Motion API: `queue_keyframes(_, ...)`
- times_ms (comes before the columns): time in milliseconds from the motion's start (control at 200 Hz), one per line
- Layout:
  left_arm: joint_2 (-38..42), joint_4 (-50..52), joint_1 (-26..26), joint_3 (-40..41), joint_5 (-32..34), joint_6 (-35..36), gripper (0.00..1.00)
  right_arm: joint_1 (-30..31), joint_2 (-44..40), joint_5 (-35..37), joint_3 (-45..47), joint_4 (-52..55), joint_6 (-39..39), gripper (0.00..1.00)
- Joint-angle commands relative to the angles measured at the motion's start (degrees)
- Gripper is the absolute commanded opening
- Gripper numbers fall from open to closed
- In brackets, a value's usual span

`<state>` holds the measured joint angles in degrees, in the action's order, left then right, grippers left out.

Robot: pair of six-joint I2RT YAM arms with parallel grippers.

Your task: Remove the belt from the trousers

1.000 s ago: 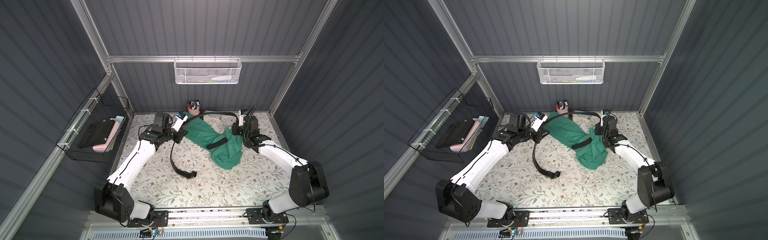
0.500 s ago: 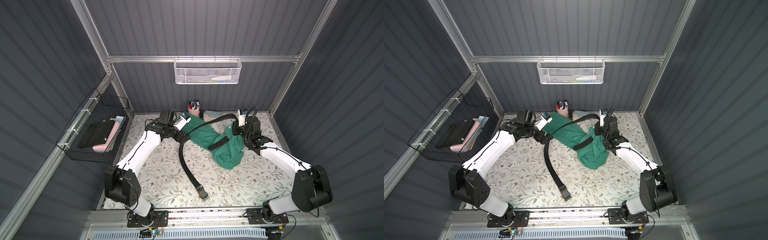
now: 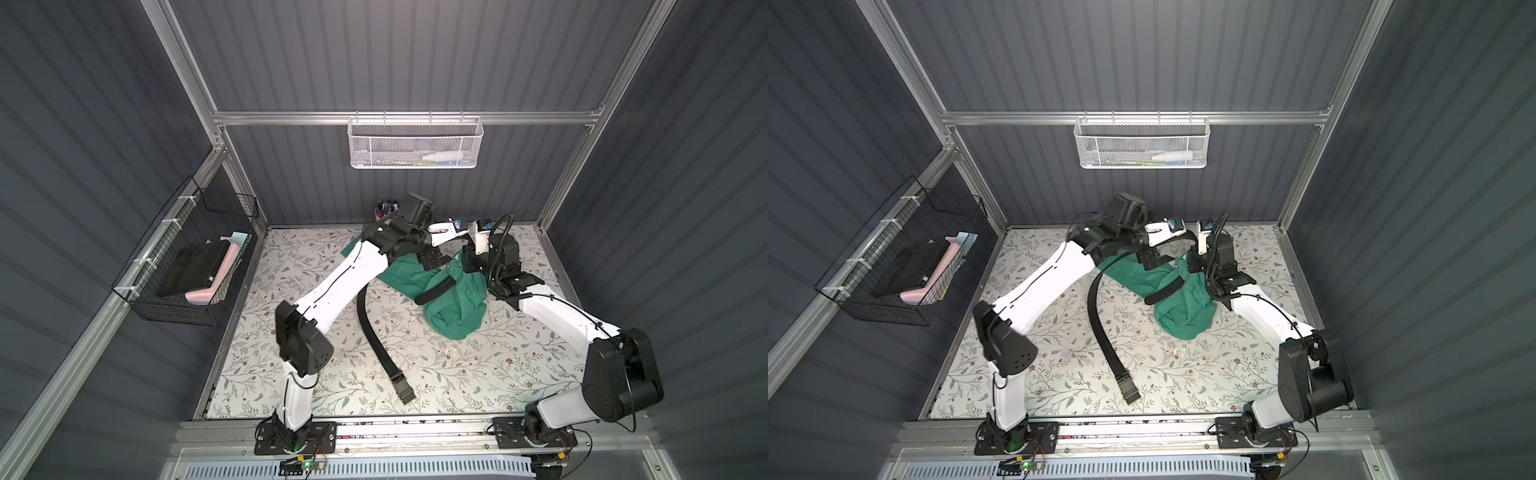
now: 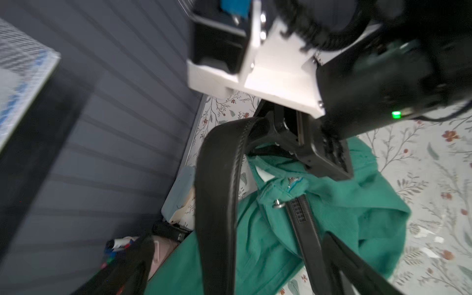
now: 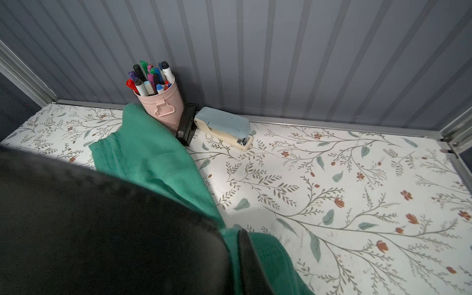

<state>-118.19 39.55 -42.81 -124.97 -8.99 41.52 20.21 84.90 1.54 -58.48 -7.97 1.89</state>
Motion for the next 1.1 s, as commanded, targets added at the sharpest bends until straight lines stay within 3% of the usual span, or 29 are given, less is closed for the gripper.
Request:
queue_keyframes(0, -4.86, 0.39, -1.35, -5.46, 6.98, 3.83, 0.96, 0.44, -0.85, -1.72, 0.03, 0.29, 0.57, 0.04)
queue_keyframes(65, -7.64, 0.14, -1.49, -9.79, 7.35, 2.66, 0.83, 0.54, -0.88, -1.69, 0.35, 0.50, 0.64, 0.04)
queue_keyframes(195, -9.98, 0.82, -1.48, -16.11, 5.25, -1.43, 0.21, 0.54, -1.29, -0.97, 0.81, 0.82, 1.89, 0.09)
queue_keyframes(265, -8.18, -0.20, -1.49, -14.94, 3.27, -1.98, 0.00, 0.54, -1.80, 0.83, 0.94, 1.29, 2.88, 0.20)
queue_keyframes(345, -4.96, -1.87, -1.23, -12.93, 2.99, -3.21, 0.00, 0.45, -1.86, 3.53, 1.92, 0.35, 3.99, 0.42)
queue_keyframes(490, -0.50, -1.43, 1.82, -14.51, 2.05, -4.37, 0.00, -0.08, -0.42, 4.05, 2.39, -0.56, 5.78, 0.54)
queue_keyframes(685, 5.92, -4.07, 9.63, -11.66, -3.48, -12.92, 0.00, -0.82, 1.61, 5.11, 3.40, -1.72, 8.33, 0.57)
queue_keyframes(1091, 13.68, -7.39, 13.50, -4.54, -3.22, -14.75, 0.00, -1.83, 9.24, 6.01, -2.69, 4.45, 10.88, 0.58)
